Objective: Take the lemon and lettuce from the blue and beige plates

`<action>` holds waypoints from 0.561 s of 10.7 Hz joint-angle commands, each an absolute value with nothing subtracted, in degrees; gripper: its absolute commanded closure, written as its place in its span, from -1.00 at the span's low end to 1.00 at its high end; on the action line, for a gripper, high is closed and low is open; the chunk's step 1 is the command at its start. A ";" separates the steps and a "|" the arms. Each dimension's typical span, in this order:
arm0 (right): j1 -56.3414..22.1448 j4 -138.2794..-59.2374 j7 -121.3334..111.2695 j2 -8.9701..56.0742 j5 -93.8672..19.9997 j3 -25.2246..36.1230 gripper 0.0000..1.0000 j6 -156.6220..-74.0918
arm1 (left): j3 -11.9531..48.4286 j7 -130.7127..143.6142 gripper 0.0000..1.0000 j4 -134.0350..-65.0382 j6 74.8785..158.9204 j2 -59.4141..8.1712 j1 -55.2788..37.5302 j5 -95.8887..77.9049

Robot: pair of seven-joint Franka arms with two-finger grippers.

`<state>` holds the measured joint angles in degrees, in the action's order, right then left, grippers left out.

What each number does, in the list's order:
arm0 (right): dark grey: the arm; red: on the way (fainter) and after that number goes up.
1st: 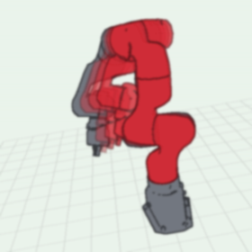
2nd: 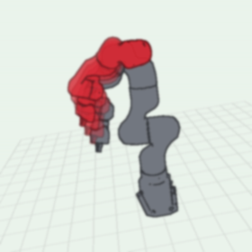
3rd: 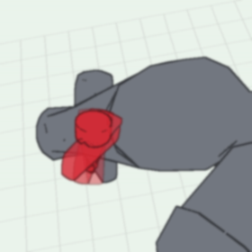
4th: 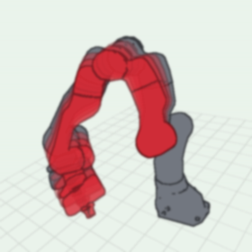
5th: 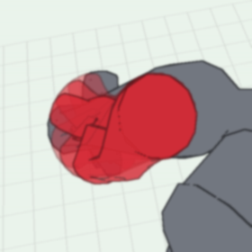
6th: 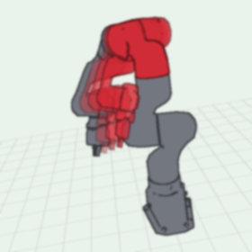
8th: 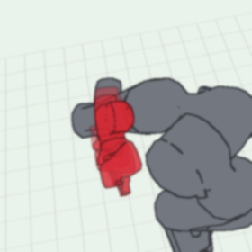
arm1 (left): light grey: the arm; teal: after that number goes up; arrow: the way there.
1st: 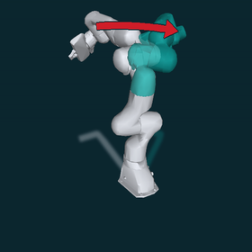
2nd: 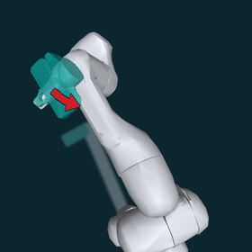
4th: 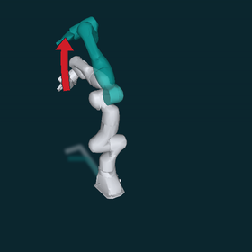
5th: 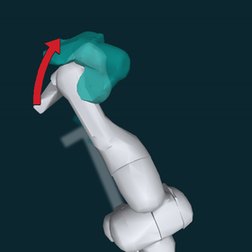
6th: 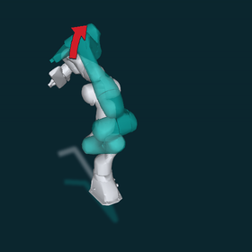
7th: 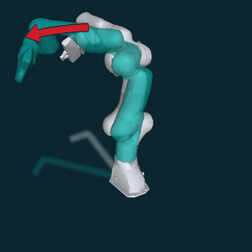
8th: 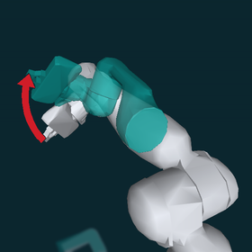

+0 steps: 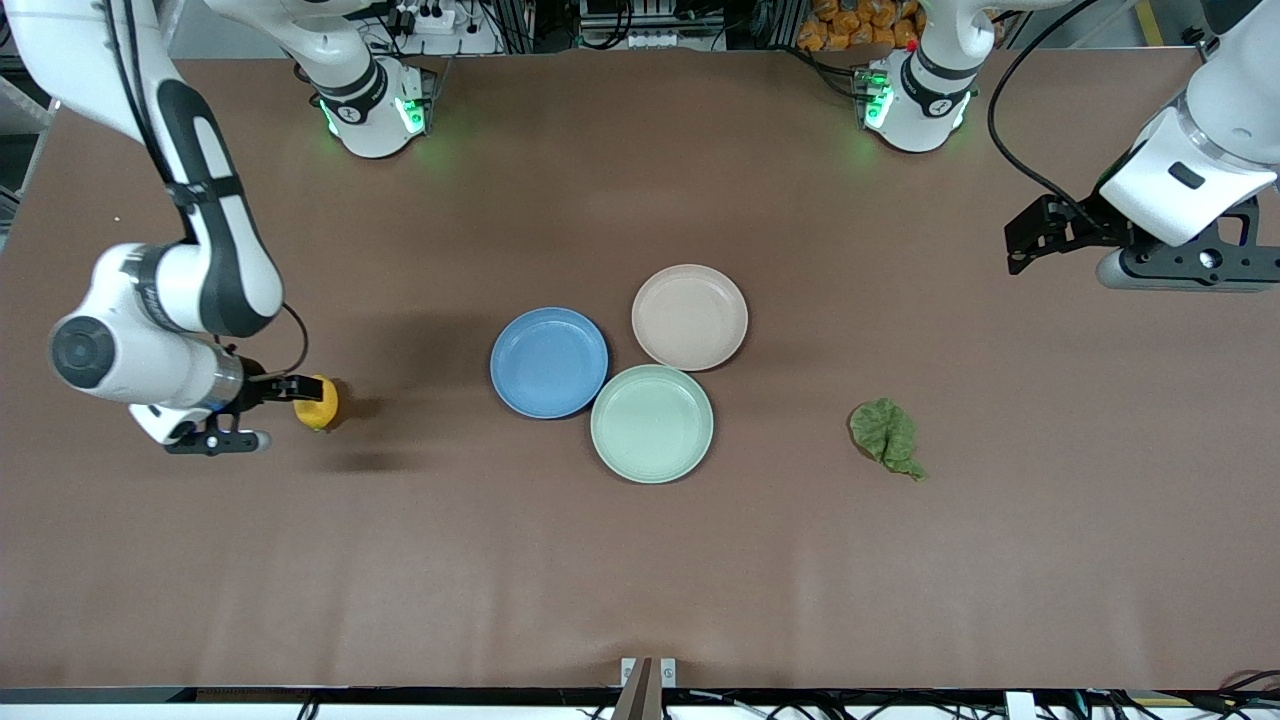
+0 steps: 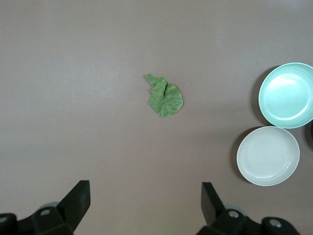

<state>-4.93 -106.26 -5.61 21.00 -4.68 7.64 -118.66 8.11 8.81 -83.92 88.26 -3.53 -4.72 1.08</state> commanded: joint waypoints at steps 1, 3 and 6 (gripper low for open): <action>-4.13 -105.73 -8.60 15.67 -4.92 7.91 -1.00 -115.23 | 8.44 8.44 -1.00 -83.32 88.16 -3.25 -4.66 2.11; -3.96 -103.90 -9.84 11.71 -4.75 8.52 -1.00 -109.02 | 8.44 8.53 -1.00 -83.41 88.15 -2.90 -4.75 2.02; -3.95 -95.56 -9.76 9.33 -4.66 8.61 -1.00 -97.41 | 8.53 9.05 -1.00 -83.85 87.72 -2.73 -4.74 1.85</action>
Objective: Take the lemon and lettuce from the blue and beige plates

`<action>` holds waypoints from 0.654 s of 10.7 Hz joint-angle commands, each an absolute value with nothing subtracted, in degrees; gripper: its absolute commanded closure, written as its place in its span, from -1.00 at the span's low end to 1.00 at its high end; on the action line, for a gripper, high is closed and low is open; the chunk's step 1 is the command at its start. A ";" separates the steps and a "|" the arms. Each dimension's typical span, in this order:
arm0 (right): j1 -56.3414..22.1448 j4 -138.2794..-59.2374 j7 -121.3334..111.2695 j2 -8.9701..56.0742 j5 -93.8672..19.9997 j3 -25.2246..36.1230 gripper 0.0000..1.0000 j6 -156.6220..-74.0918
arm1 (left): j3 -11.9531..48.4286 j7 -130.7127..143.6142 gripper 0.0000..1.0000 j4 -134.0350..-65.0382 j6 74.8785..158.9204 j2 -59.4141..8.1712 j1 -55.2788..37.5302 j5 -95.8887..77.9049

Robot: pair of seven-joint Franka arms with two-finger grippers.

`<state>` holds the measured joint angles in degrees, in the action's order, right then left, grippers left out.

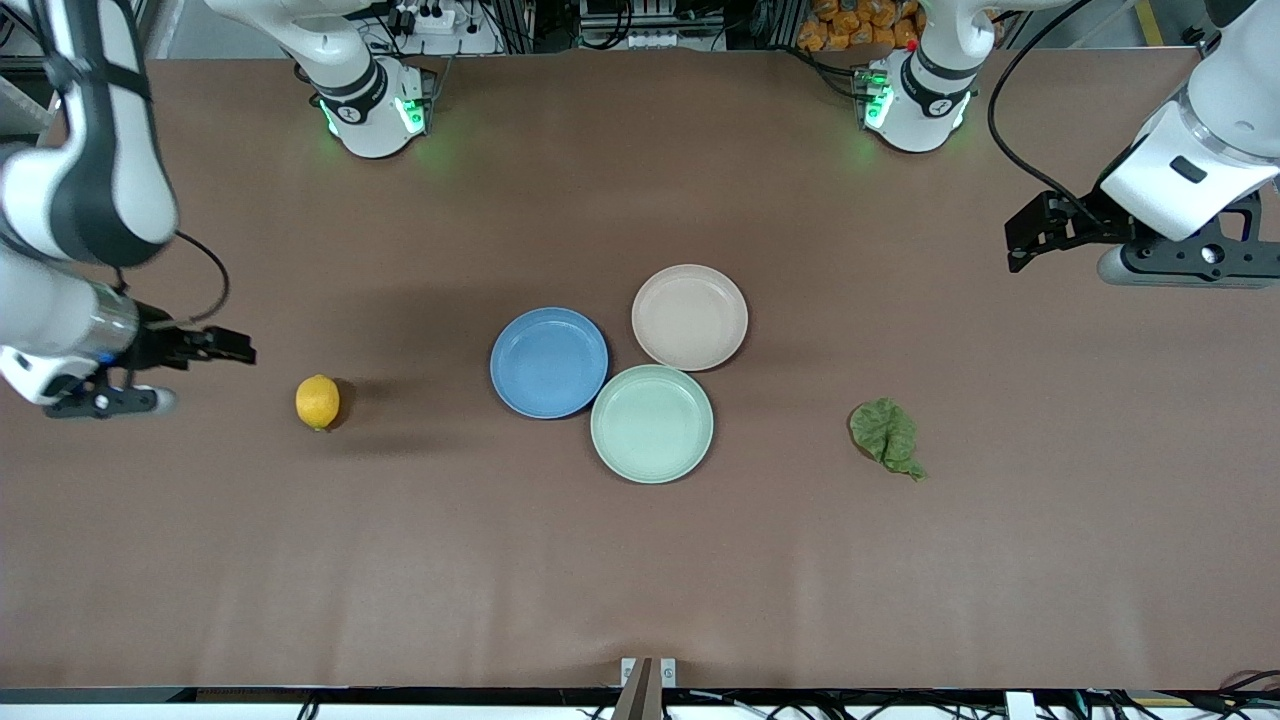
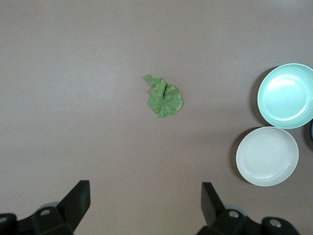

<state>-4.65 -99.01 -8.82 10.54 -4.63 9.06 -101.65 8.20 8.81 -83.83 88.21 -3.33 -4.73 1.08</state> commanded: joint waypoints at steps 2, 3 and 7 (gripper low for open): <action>-4.04 -91.86 -9.67 7.57 -4.48 8.53 -1.00 -93.36 | 8.53 9.32 -1.00 -83.85 87.54 -2.29 -4.92 1.76; -3.96 -89.50 -9.58 7.38 -4.40 8.44 -1.00 -90.12 | 8.53 9.32 -1.00 -83.85 87.54 -2.29 -5.01 1.76; -3.96 -86.66 -7.66 3.35 -3.69 7.65 -1.00 -83.60 | 9.05 9.75 -1.00 -83.76 87.54 -2.37 -5.10 1.67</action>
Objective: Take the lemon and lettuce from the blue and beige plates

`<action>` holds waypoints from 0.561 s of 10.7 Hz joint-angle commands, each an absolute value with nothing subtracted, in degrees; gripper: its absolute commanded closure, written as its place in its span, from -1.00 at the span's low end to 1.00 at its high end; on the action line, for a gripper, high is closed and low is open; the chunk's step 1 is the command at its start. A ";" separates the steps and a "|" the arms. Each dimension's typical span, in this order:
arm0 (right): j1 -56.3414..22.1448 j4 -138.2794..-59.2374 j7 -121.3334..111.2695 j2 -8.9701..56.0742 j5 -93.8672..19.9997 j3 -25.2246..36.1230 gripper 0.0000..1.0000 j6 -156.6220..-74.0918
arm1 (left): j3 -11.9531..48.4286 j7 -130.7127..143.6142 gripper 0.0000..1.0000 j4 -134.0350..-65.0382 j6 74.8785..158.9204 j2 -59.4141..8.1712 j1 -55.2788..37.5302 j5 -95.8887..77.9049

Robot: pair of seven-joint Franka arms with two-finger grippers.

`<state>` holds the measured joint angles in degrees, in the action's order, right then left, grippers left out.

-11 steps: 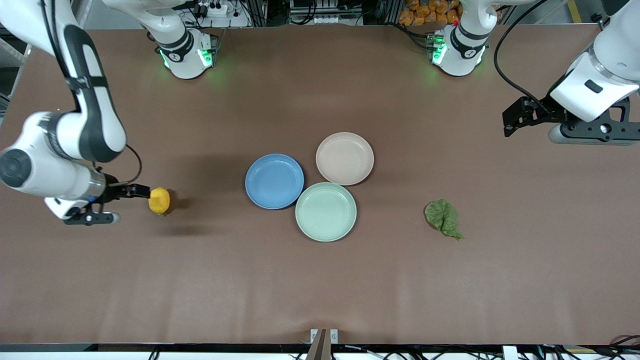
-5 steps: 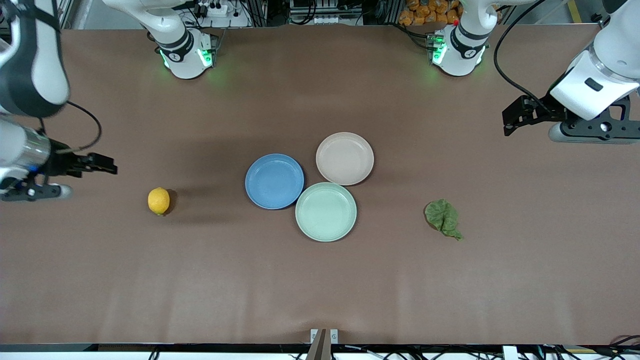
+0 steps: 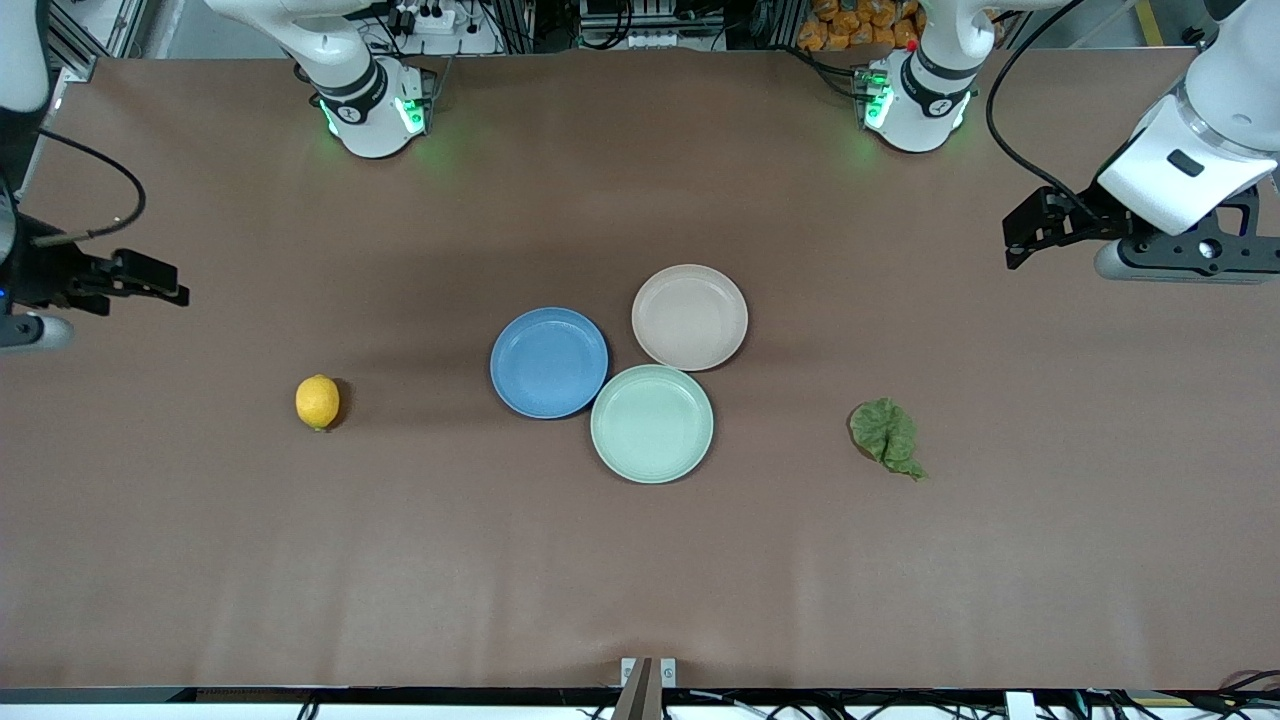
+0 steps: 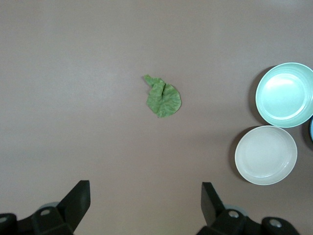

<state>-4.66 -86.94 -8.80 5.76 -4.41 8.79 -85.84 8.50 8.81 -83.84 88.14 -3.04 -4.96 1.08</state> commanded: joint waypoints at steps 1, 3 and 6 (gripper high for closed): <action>-4.22 -86.57 -5.30 2.12 -3.60 7.47 -1.00 -82.37 | 9.40 9.58 -1.00 -83.85 87.54 -2.46 -5.10 1.67; -4.39 -86.49 -2.73 0.97 -3.43 6.86 -1.00 -82.35 | 9.32 9.41 -1.00 -84.64 87.63 -1.76 -5.10 1.67; -3.87 -83.86 -1.84 3.06 -3.51 6.50 -1.00 -84.19 | 8.97 8.70 -1.00 -85.16 87.63 -0.97 -5.19 1.67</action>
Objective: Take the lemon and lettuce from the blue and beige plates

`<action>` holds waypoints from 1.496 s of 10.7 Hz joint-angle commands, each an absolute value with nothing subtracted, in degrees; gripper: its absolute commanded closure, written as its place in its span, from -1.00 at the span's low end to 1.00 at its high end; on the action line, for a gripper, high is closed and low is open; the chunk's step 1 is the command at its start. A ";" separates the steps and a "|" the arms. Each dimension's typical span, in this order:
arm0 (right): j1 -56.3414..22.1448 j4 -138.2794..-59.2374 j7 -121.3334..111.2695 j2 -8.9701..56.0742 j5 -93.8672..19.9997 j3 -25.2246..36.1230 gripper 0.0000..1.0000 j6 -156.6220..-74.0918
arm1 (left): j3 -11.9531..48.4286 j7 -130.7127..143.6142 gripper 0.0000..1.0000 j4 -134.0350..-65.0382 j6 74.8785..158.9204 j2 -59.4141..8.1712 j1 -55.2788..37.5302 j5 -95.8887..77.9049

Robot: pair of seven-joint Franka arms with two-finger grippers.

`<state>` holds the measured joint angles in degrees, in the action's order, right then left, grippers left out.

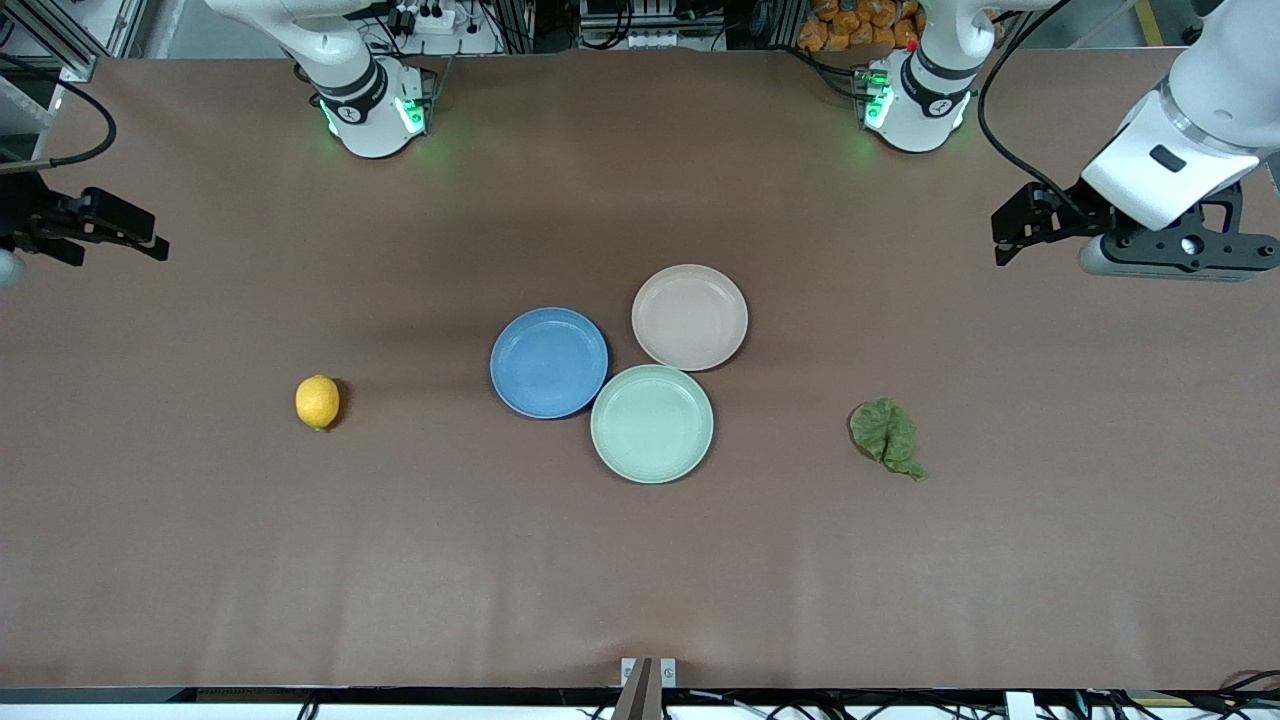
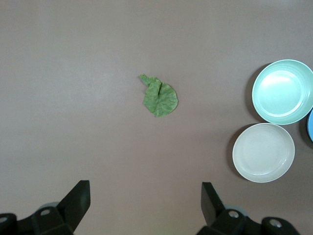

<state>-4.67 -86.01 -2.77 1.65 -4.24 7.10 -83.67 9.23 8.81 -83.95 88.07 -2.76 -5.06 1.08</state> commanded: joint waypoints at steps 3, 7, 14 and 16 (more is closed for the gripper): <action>-4.66 -79.72 -1.85 5.98 -2.55 6.68 -1.00 -84.11 | 8.96 8.61 -1.00 -86.83 88.06 0.61 -5.27 1.67; -5.01 -79.72 -2.29 5.89 1.23 6.59 -1.00 -83.76 | 8.88 8.53 -1.00 -87.36 88.42 0.79 -5.36 1.50; -5.80 -80.06 -2.11 5.27 0.88 6.59 -1.00 -83.76 | 8.88 8.61 -1.00 -87.28 89.82 0.44 -5.36 0.26; -6.67 -80.42 -1.15 5.19 0.70 6.68 -1.00 -84.28 | 8.88 8.53 -1.00 -87.28 89.82 0.53 -5.36 0.26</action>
